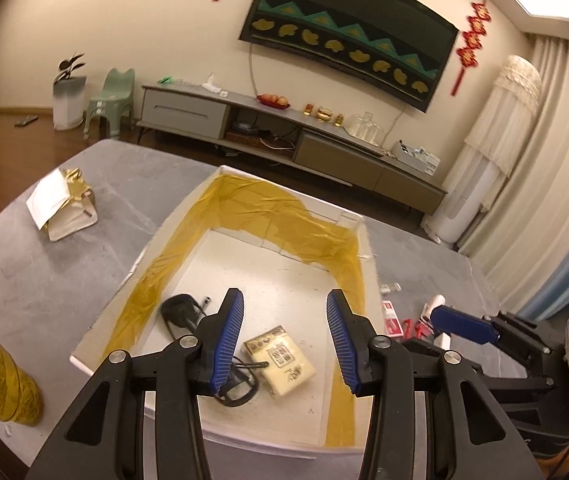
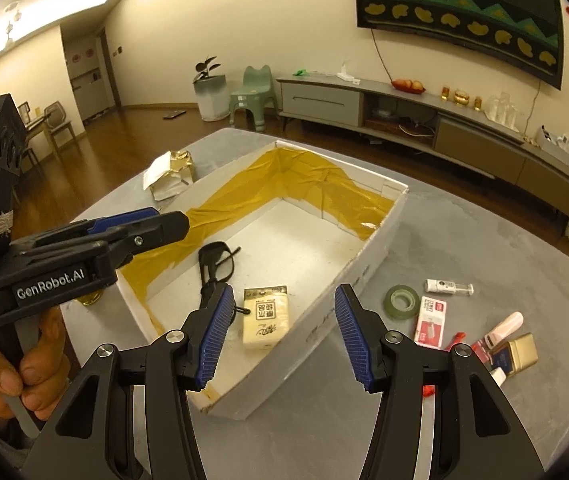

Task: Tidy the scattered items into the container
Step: 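Move both tools back over the remaining items on the table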

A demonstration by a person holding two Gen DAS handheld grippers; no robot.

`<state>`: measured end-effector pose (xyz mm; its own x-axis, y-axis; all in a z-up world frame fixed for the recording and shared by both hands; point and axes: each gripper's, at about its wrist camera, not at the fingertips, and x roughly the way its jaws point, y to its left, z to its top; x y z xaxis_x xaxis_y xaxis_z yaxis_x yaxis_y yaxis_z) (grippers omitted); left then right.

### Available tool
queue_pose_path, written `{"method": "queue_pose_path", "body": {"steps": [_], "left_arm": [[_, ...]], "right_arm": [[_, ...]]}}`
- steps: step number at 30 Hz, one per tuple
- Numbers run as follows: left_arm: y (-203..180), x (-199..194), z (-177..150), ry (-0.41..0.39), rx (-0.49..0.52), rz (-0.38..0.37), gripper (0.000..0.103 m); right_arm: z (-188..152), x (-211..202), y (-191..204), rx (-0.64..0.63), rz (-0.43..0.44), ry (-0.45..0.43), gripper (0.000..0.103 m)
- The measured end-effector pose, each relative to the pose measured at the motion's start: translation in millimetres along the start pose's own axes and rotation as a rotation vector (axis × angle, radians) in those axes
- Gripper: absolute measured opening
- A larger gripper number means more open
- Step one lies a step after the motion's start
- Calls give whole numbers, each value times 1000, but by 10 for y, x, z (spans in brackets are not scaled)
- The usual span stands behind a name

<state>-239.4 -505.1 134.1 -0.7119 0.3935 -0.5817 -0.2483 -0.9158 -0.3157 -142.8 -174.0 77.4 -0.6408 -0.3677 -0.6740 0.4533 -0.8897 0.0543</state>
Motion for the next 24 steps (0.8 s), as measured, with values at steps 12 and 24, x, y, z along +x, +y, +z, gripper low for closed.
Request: {"method": "queue_pose_path", "body": {"steps": [12, 24], "left_arm": [[-872, 4, -220, -6, 212, -9, 45], [-1438, 157, -458, 33, 315, -36, 45]], "right_arm": [[-266, -528, -355, 43, -41, -34, 56], [-536, -867, -747, 114, -71, -55, 56]]}}
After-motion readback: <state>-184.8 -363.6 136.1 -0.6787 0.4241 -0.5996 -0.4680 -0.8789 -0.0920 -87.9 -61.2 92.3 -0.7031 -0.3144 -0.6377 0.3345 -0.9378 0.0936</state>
